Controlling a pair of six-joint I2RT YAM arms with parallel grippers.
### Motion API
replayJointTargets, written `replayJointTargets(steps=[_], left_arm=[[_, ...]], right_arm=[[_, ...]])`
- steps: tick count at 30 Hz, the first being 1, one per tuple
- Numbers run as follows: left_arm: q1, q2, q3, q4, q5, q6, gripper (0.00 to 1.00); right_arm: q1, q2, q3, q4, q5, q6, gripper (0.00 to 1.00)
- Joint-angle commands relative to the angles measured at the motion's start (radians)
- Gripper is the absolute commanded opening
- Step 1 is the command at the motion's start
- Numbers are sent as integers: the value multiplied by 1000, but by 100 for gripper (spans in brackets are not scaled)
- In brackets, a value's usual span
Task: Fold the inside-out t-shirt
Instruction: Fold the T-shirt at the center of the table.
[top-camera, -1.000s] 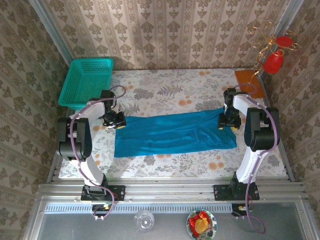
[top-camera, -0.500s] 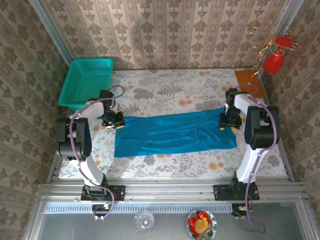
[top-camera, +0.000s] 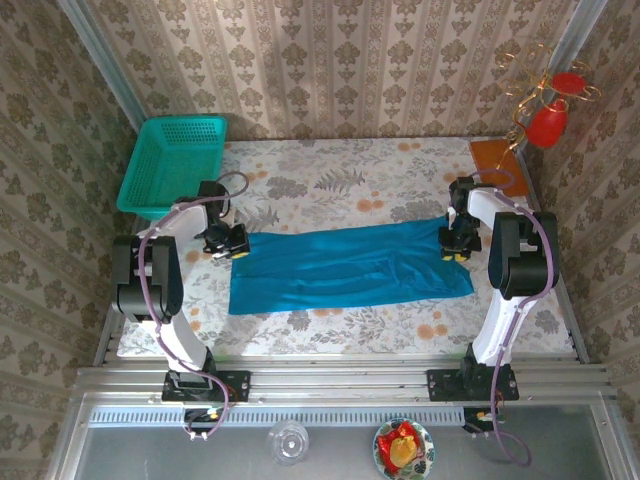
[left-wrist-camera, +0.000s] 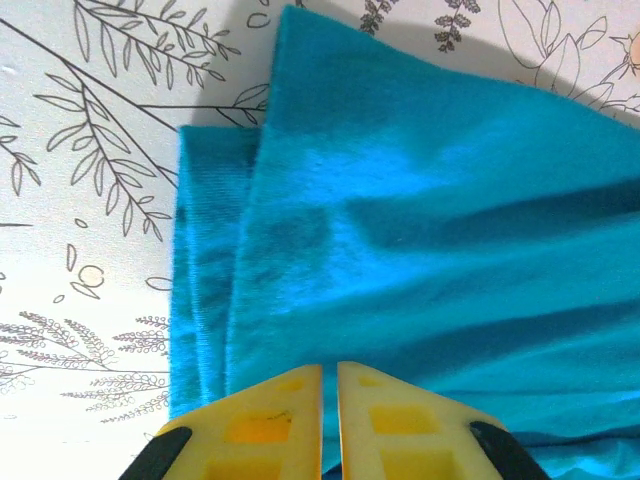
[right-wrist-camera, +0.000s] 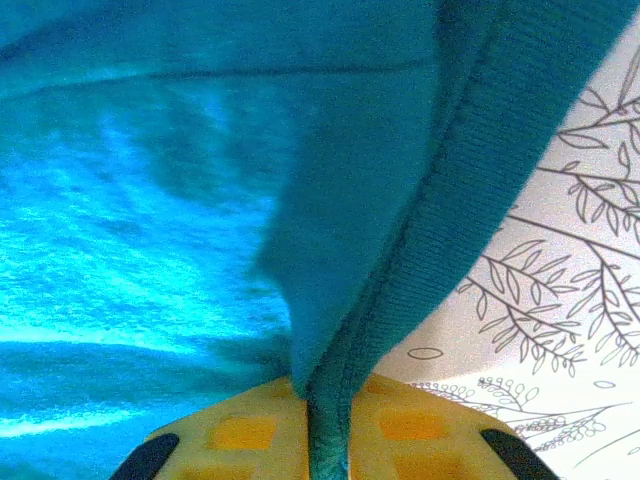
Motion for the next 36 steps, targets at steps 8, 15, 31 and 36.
replayJointTargets(steps=[8,15,31,36], left_arm=[[9,-49,-14,-23,18,14,13],[9,-55,-25,-19,21,14,13],[-163,23,-75,92,118,-87,3],[-194,52,-102,99,90,-122,0]], right_arm=[[-5,-18,-2,-52,36,1,0],[-25,-59,29,-82,133,10,0],[-126,-157,156,-202,290,45,0],[-19,-193,130,-245,118,66,0]])
